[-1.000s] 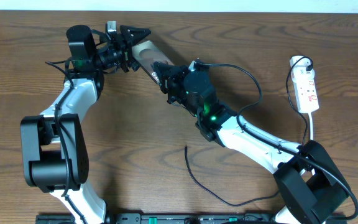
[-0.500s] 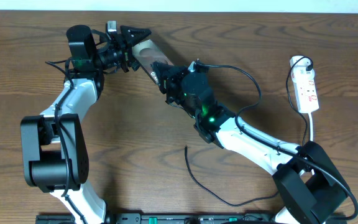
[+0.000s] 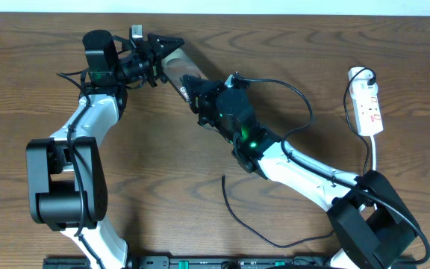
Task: Plug charger to phone and switch on socket
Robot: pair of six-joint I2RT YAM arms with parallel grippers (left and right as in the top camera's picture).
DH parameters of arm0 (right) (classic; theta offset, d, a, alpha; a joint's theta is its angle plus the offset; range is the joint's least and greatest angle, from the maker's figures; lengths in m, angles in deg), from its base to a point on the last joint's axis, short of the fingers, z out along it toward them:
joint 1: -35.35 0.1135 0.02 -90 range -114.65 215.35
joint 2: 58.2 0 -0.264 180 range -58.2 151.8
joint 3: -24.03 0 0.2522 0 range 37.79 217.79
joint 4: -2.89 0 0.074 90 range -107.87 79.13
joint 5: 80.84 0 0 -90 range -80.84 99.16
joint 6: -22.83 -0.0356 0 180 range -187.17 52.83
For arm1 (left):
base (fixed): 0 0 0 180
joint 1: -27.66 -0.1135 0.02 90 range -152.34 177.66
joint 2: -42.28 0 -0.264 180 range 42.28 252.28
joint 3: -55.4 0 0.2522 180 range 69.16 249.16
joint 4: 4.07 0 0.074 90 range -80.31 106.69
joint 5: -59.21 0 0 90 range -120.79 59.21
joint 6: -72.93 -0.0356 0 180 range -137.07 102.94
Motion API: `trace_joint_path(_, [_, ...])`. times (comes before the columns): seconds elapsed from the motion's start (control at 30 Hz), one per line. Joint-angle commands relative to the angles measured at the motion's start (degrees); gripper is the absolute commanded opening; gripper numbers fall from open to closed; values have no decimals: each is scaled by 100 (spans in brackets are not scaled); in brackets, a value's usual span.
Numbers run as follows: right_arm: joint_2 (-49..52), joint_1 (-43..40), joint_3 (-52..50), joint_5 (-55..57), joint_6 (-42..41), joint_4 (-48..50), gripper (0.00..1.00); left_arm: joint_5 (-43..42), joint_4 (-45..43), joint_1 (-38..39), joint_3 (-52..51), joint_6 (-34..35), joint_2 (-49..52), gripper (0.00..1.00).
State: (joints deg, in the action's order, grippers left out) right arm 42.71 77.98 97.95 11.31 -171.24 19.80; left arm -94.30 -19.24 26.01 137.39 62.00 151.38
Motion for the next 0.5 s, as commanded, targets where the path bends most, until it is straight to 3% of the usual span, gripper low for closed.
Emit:
trace_joint_path(0.0, [-7,61,94,74,0,85,1,11,-33,13,22,-103,-63,50])
trace_joint_path(0.47, [-7,98,94,94,0,83,1,9,-33,15,22,-101,-63,20])
